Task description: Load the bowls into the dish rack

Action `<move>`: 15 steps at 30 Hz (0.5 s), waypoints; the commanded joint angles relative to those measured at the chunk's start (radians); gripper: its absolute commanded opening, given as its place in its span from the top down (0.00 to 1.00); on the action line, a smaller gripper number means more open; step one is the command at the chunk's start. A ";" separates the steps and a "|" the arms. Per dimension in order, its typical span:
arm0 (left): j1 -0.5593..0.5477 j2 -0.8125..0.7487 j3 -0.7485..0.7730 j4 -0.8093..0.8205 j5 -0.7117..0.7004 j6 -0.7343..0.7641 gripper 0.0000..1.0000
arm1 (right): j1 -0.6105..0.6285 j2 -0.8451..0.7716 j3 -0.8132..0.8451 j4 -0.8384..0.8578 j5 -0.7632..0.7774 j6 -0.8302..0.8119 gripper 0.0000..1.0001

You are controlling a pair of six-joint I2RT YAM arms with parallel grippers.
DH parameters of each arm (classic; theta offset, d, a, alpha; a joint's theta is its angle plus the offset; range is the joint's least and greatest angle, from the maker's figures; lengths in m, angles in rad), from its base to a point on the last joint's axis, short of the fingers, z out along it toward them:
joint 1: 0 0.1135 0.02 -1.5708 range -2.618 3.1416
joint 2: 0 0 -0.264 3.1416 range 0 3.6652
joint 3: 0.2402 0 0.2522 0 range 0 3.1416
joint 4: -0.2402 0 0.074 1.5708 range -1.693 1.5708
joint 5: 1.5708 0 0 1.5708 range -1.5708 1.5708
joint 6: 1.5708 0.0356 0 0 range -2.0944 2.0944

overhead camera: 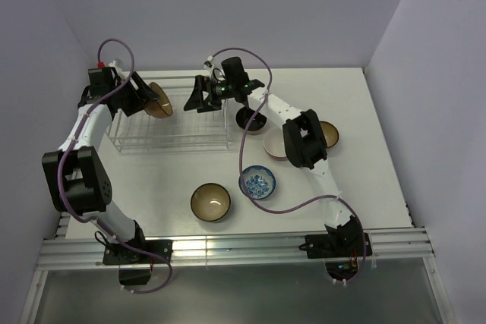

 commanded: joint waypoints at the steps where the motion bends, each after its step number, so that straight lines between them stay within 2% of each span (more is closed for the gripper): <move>1: 0.002 -0.018 0.094 0.044 -0.091 0.054 1.00 | -0.008 -0.086 -0.007 0.011 0.010 -0.032 0.00; 15: -0.001 0.074 0.320 -0.111 -0.289 0.274 1.00 | -0.009 -0.118 -0.045 -0.009 0.028 -0.082 0.00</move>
